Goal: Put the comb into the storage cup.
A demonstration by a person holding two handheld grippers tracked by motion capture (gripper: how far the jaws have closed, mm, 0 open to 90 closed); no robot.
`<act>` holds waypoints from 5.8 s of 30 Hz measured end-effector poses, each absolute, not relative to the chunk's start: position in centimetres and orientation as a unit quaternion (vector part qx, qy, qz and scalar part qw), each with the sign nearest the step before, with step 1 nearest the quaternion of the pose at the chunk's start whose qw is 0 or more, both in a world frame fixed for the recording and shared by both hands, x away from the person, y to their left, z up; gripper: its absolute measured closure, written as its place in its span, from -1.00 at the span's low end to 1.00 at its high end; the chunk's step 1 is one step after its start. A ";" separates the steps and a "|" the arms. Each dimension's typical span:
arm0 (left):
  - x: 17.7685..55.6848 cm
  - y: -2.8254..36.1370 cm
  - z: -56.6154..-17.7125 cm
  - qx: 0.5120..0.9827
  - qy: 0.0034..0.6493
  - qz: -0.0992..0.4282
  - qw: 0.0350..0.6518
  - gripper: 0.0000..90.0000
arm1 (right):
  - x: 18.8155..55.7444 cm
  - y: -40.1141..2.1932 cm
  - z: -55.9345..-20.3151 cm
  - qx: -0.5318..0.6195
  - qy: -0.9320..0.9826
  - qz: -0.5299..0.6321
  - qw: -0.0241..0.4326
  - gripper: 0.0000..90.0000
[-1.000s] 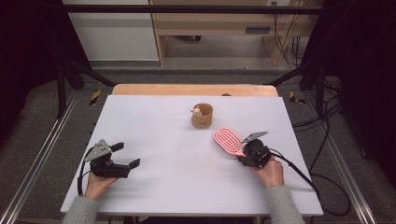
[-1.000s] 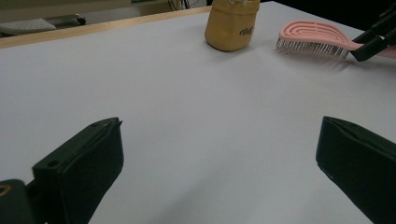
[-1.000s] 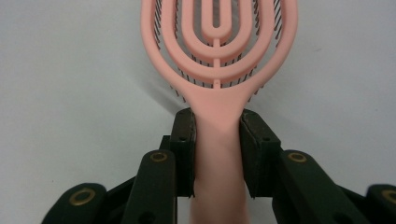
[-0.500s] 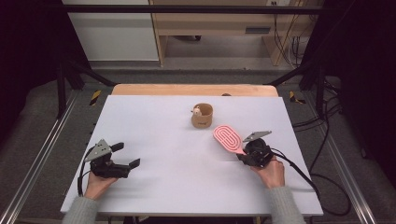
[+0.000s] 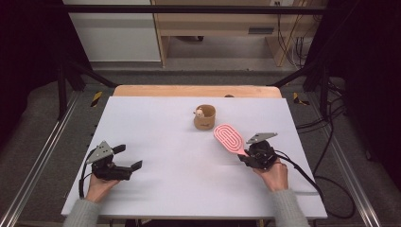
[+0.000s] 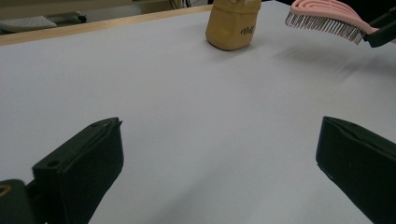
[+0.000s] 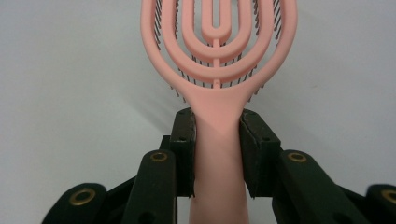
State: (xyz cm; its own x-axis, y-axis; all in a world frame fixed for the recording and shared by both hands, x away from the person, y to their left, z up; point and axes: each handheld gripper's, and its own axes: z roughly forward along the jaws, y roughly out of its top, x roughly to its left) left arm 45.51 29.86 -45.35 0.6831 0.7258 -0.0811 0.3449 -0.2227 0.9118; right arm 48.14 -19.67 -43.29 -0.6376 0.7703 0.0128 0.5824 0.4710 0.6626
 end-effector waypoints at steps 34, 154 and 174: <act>45.4 28.0 -45.0 0.762 0.350 0.179 0.514 -0.98 | 47.3 -19.5 -42.0 0.380 0.824 0.393 0.149 0.54; 46.6 15.4 -40.6 0.710 0.363 0.079 0.598 -1.00 | 45.3 -15.6 -40.4 0.320 0.817 0.459 0.141 0.54; 47.1 13.9 -40.6 0.685 0.375 0.045 0.623 -1.00 | 45.2 -15.2 -40.3 0.315 0.818 0.459 0.145 0.54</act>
State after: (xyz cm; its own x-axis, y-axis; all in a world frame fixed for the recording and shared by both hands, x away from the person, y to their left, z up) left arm 47.07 13.92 -40.64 0.7144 0.5698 -0.4062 0.4587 0.0569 0.8867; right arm 45.17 -15.16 -40.32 -0.7600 0.6480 0.0511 0.3814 0.3810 0.8422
